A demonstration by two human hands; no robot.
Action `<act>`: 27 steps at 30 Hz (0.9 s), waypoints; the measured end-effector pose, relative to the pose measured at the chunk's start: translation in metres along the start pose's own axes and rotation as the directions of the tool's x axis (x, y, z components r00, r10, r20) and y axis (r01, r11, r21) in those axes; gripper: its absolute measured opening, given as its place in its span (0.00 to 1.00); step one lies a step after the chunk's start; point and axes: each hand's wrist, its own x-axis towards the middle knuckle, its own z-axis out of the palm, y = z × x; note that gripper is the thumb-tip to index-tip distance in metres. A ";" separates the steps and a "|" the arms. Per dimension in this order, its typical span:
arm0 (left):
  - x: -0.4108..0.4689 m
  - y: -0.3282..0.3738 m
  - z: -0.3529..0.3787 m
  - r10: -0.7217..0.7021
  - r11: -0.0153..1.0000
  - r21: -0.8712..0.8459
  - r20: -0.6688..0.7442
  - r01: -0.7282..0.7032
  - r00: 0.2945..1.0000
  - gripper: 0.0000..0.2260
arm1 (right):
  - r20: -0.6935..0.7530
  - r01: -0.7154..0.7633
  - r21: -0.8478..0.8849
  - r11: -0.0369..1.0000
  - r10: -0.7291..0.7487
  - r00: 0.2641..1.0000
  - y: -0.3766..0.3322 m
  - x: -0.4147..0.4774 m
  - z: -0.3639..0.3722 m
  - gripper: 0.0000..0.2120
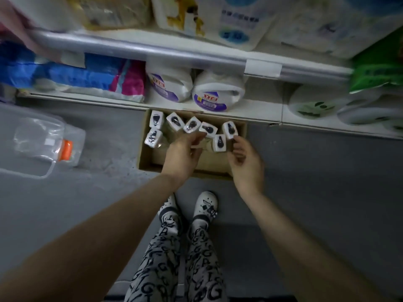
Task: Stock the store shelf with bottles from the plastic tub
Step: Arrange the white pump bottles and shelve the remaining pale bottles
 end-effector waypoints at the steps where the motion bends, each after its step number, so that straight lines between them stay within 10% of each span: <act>1: 0.006 -0.008 0.007 -0.005 1.000 0.002 0.011 0.005 1.000 0.18 | 0.000 -0.006 -0.009 1.000 0.006 1.000 0.008 0.002 0.006 0.21; 27: 0.127 -0.188 0.178 -0.069 0.995 0.080 0.192 0.054 0.979 0.20 | 0.001 -0.237 -0.069 0.969 0.238 0.971 0.224 0.122 0.156 0.30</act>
